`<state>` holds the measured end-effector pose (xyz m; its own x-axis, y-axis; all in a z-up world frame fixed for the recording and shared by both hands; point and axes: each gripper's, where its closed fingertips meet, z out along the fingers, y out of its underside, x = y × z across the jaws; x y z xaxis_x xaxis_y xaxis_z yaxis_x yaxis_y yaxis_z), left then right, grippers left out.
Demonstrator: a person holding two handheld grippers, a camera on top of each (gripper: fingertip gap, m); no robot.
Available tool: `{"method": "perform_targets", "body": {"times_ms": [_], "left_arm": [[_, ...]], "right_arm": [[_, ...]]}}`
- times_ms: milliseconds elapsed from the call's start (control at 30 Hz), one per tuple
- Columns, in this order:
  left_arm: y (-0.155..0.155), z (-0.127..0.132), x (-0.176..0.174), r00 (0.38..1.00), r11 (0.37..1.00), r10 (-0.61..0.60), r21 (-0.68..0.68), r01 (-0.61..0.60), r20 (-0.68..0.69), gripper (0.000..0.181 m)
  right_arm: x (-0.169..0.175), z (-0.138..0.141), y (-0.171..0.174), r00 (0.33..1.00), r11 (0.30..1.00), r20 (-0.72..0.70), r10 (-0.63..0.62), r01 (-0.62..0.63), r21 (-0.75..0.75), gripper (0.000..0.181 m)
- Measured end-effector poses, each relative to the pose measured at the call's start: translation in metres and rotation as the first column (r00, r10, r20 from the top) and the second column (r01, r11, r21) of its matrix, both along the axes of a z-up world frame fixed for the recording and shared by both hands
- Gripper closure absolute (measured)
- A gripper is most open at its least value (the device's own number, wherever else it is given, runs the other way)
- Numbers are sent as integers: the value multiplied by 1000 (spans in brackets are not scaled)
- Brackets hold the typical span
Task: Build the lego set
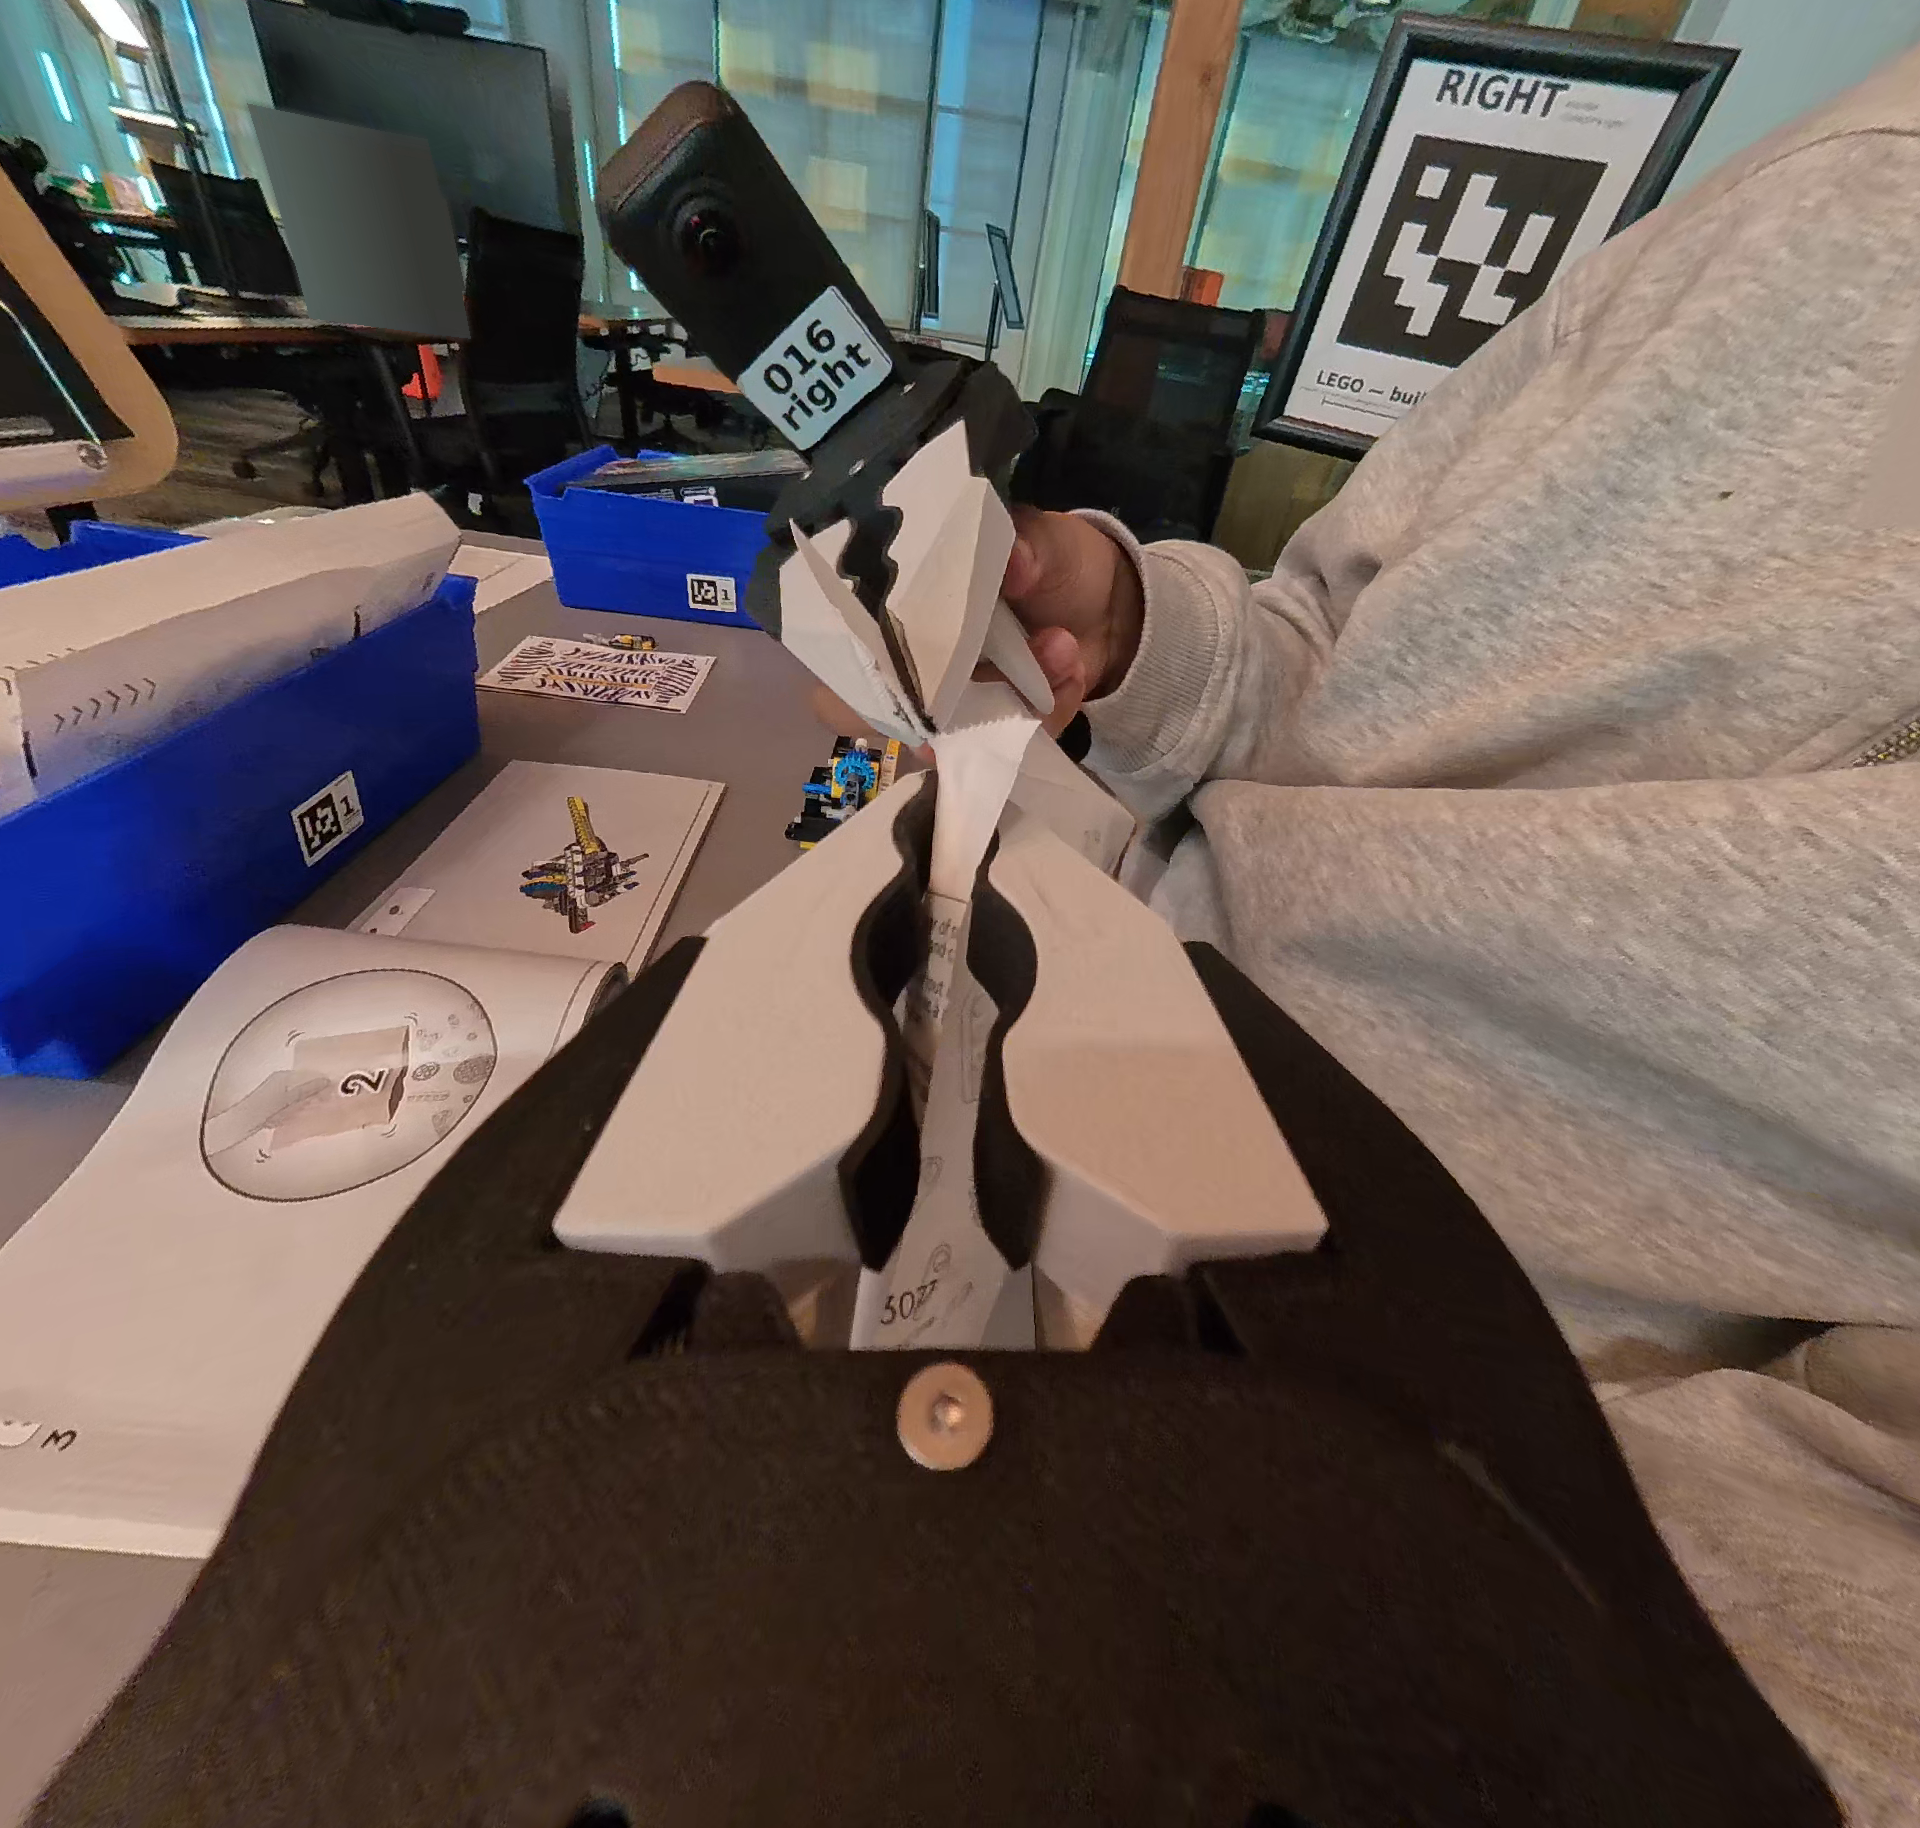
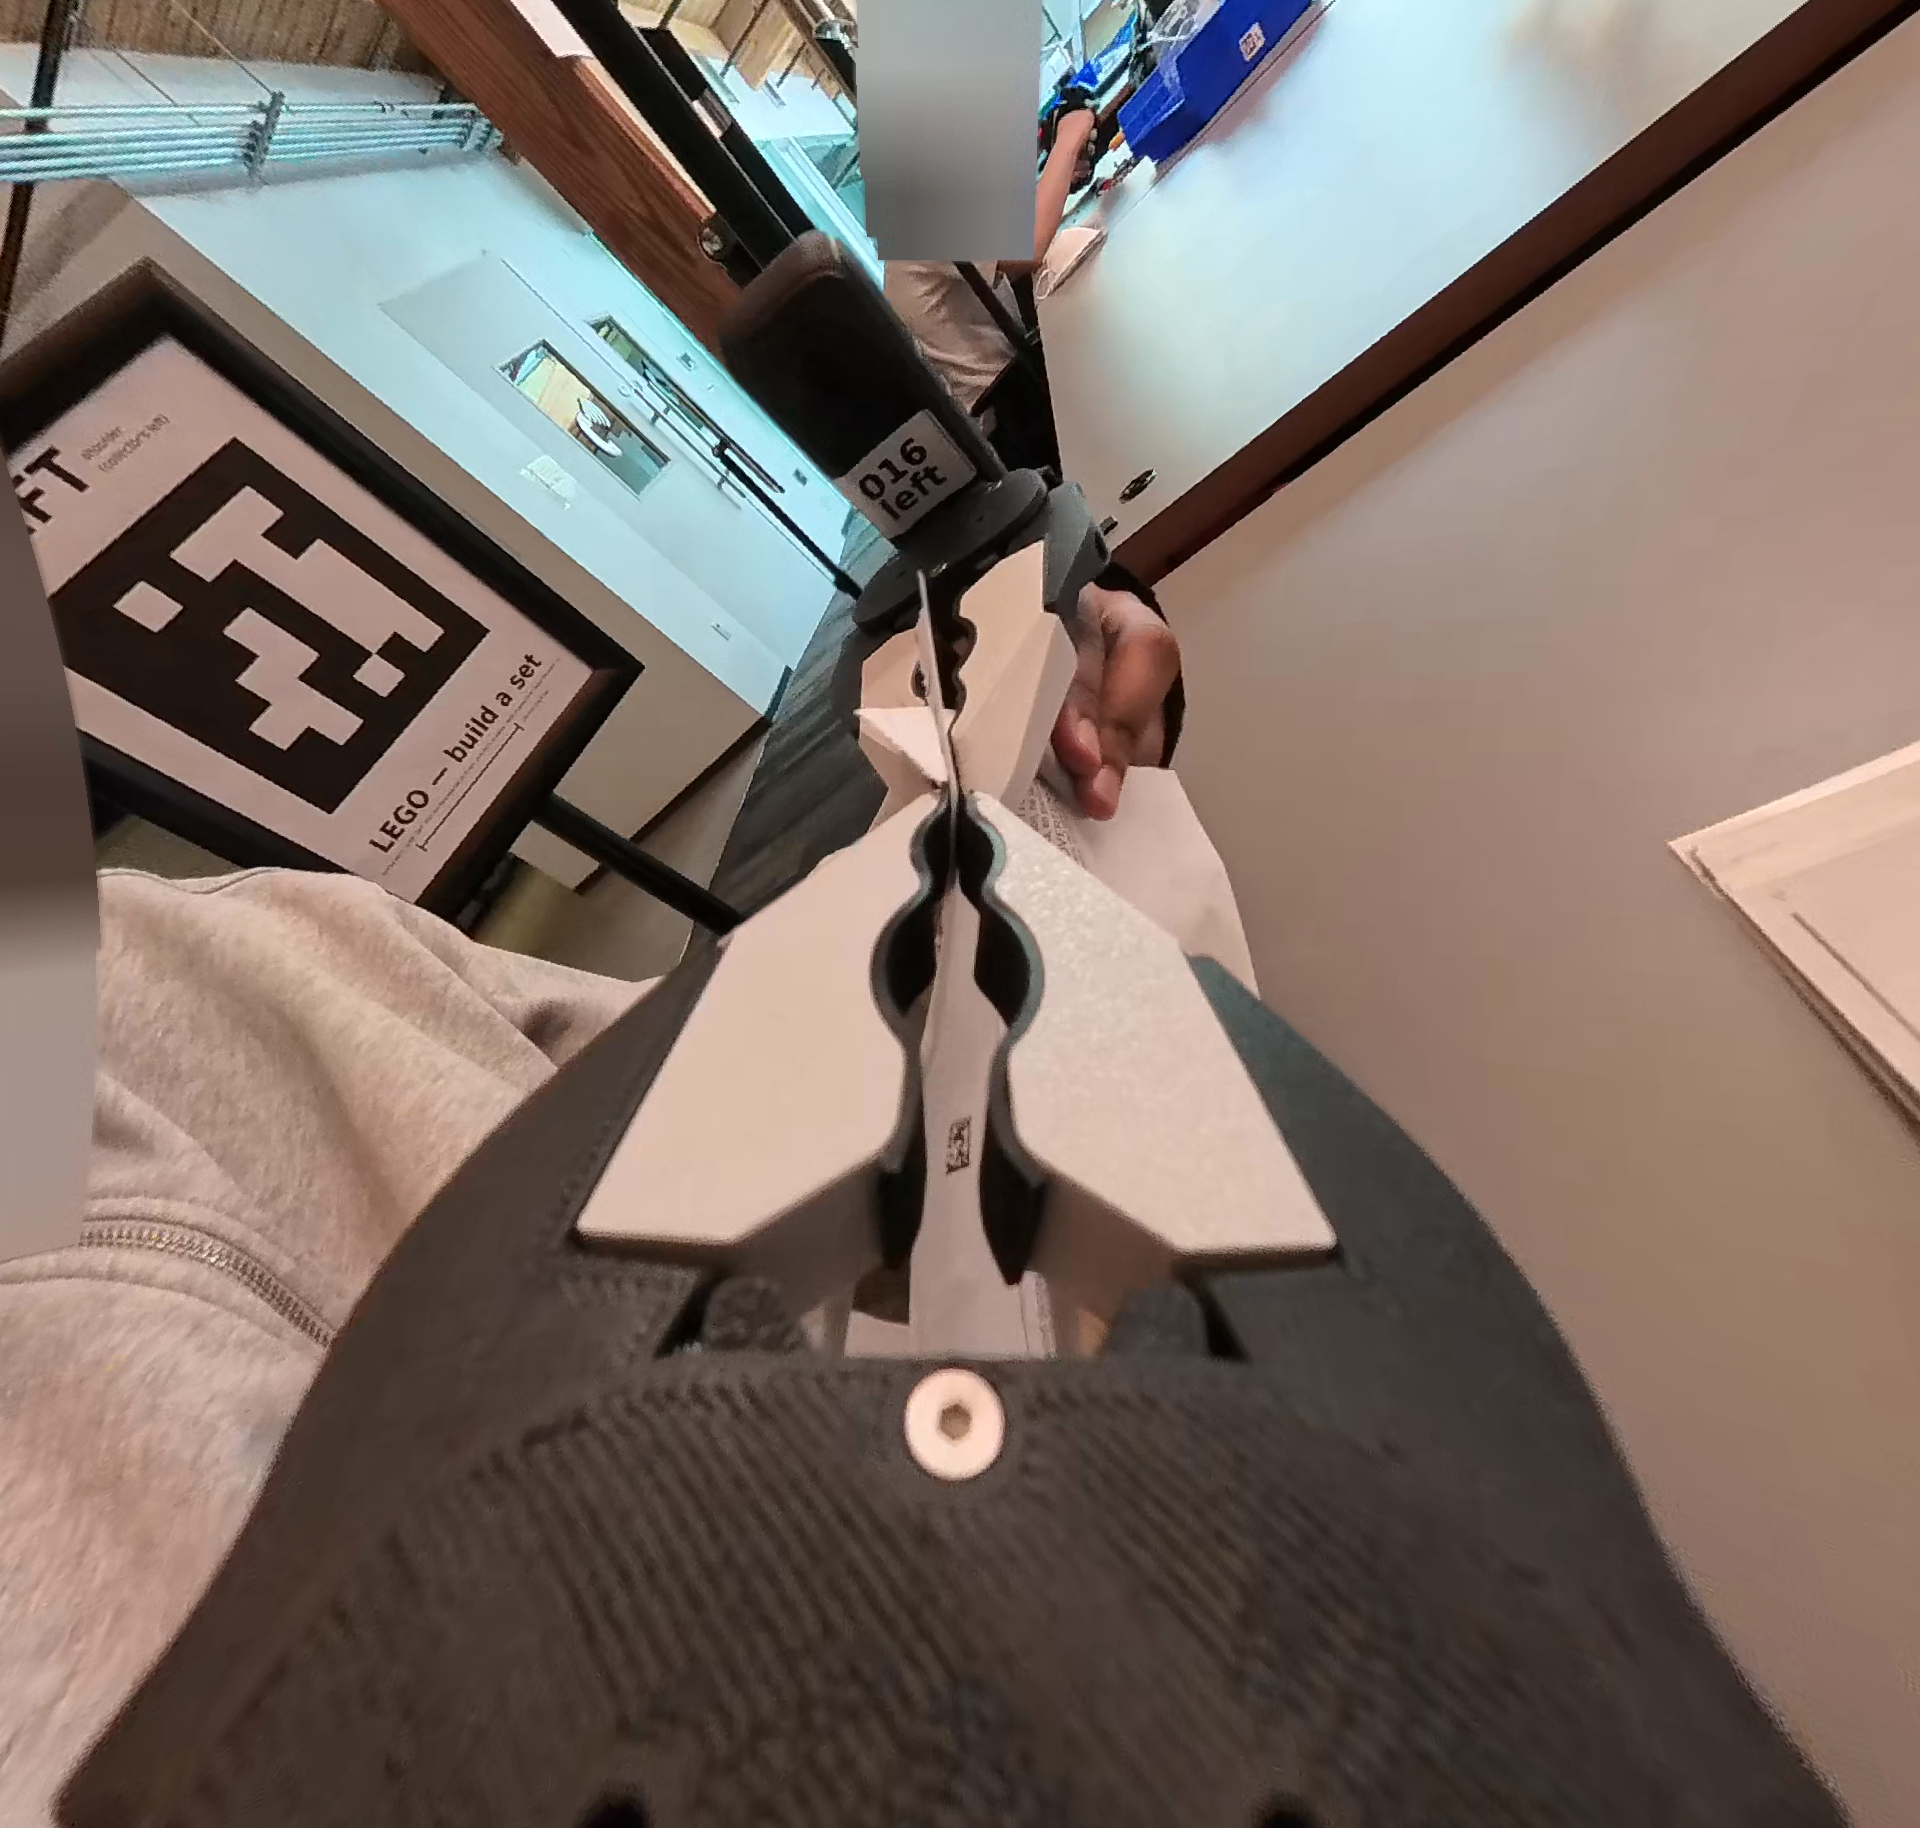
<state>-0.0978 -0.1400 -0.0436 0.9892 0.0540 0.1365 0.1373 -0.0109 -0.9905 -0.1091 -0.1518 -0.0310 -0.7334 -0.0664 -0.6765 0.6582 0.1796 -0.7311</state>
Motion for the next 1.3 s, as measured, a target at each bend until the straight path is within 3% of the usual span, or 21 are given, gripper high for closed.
{"method": "perform_targets", "body": {"times_ms": [633,1300], "left_arm": [[-2,-5,-12,993,991,108,-73,-111,-42,181],[-8,8,-8,998,997,49,62,-46,-43,181]], "right_arm": [[-14,-5,-2,992,992,39,-118,119,-29,181],[-6,10,-6,994,971,7,-108,107,-213,181]]}}
